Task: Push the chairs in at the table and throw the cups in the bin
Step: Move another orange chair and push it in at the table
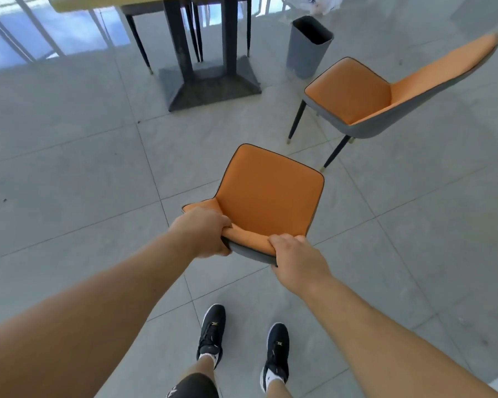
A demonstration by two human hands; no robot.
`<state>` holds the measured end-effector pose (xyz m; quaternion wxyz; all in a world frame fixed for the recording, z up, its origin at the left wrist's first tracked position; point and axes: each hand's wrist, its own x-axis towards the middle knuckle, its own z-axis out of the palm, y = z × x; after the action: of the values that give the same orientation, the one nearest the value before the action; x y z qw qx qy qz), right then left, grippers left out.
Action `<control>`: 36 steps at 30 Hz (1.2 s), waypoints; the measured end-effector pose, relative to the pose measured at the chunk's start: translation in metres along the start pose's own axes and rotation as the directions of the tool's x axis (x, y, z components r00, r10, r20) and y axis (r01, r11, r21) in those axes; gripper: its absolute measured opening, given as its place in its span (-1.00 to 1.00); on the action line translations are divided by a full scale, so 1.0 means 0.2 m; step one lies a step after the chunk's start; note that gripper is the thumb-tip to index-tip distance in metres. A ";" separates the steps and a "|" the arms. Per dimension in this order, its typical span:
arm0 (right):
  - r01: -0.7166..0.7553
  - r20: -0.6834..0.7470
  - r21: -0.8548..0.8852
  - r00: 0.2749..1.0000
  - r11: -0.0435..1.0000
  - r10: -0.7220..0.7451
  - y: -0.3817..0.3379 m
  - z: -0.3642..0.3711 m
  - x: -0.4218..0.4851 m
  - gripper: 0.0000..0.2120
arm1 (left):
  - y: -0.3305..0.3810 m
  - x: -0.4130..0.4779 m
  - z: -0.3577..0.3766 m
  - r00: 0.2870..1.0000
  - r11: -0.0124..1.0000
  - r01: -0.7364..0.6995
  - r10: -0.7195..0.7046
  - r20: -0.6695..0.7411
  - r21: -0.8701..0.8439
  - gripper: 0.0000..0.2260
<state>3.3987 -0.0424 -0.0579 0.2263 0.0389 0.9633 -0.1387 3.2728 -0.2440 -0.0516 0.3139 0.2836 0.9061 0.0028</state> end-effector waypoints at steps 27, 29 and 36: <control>0.190 0.058 -0.268 0.982 0.945 -0.181 0.17 -0.67 1.12 -0.76 | -0.16 0.61 -0.39 0.916 0.907 0.298 -0.359 -0.177 -0.297 -0.76; 0.191 0.062 -0.270 0.982 0.944 -0.181 0.14 -0.74 1.23 -0.75 | -0.23 0.69 -0.48 0.921 0.907 0.294 -0.353 -0.163 -0.302 -0.75; 0.198 0.069 -0.284 0.980 0.938 -0.186 0.06 -0.95 1.65 -0.75 | -0.47 0.98 -0.77 0.930 0.914 0.299 -0.344 -0.130 -0.275 -0.72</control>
<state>3.0244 0.0265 -0.0451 0.2348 -0.0914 0.9676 -0.0186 3.0108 -0.1944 -0.0561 0.2623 0.0870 0.9568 0.0904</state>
